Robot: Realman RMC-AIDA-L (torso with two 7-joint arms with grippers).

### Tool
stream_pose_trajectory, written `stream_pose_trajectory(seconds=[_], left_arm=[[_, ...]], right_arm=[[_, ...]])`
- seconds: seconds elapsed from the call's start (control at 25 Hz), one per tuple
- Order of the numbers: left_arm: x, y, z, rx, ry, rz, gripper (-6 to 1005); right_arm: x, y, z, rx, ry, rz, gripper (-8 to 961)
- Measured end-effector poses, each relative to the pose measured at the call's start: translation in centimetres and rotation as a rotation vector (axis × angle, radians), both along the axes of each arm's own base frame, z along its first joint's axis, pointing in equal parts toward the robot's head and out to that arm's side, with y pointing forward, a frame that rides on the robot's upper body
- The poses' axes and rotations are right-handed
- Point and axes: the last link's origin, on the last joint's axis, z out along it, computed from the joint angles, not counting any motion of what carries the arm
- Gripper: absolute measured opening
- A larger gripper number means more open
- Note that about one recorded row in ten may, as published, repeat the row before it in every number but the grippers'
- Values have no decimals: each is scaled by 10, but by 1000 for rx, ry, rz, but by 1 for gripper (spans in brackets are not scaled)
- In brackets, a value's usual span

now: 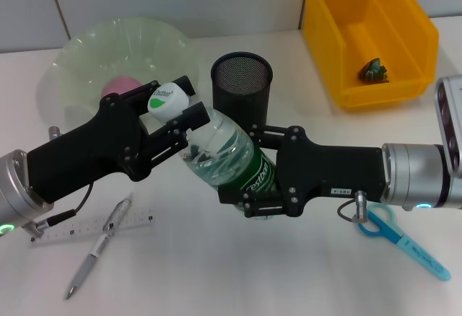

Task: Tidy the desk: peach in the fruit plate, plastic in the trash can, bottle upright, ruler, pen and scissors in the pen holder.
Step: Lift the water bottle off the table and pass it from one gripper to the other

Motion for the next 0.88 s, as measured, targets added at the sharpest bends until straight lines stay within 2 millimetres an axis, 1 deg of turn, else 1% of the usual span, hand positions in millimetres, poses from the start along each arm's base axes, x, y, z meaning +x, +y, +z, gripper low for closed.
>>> stream_pose_trajectory(seconds=[0.6,0.88], left_arm=[[1,-1,1,2,-5,-14,451],[2,-1,1,2,-10,-18,451]], right_arm=[[1,0,-1,-6,4,-14,768],[2,1,0,-19,5,-40,825]])
